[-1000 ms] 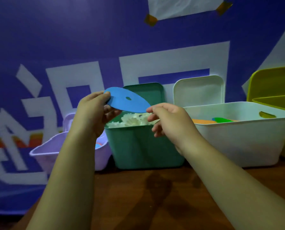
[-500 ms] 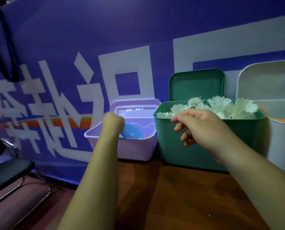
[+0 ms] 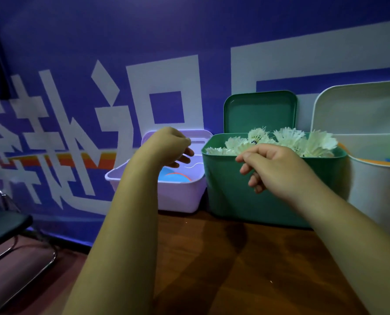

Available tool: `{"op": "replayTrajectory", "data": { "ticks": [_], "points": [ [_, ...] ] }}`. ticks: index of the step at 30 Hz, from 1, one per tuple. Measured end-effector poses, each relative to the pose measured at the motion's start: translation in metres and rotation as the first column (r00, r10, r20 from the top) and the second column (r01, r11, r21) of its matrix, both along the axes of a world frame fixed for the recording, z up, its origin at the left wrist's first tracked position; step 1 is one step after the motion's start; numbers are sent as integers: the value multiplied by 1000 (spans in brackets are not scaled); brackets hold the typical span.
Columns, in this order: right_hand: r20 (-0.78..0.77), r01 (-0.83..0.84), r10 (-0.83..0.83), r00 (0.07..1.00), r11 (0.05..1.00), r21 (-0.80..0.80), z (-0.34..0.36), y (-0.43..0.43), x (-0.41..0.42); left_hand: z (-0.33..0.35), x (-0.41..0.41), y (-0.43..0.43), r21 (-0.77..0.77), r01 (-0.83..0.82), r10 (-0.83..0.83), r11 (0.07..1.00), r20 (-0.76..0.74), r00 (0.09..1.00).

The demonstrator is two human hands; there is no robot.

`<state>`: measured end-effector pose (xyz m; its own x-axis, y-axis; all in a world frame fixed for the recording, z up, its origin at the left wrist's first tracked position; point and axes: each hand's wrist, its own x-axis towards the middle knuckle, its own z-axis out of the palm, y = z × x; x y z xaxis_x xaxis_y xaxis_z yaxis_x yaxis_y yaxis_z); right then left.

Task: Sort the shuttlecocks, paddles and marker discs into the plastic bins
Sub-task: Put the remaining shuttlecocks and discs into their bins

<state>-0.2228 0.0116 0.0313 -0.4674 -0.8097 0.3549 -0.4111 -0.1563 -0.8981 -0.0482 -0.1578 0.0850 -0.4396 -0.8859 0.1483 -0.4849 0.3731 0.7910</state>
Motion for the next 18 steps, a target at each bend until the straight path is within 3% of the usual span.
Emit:
{"op": "replayTrajectory", "data": {
  "ticks": [10,18],
  "points": [
    [-97,76,-81,992,996,-53,13,19,-10,8,-43,72,-80,268,-271,960,-30,962],
    [-129,274,-294,947,949,-153,29,65,-57,6,-84,129,-105,382,-392,918,-96,915]
  ]
}}
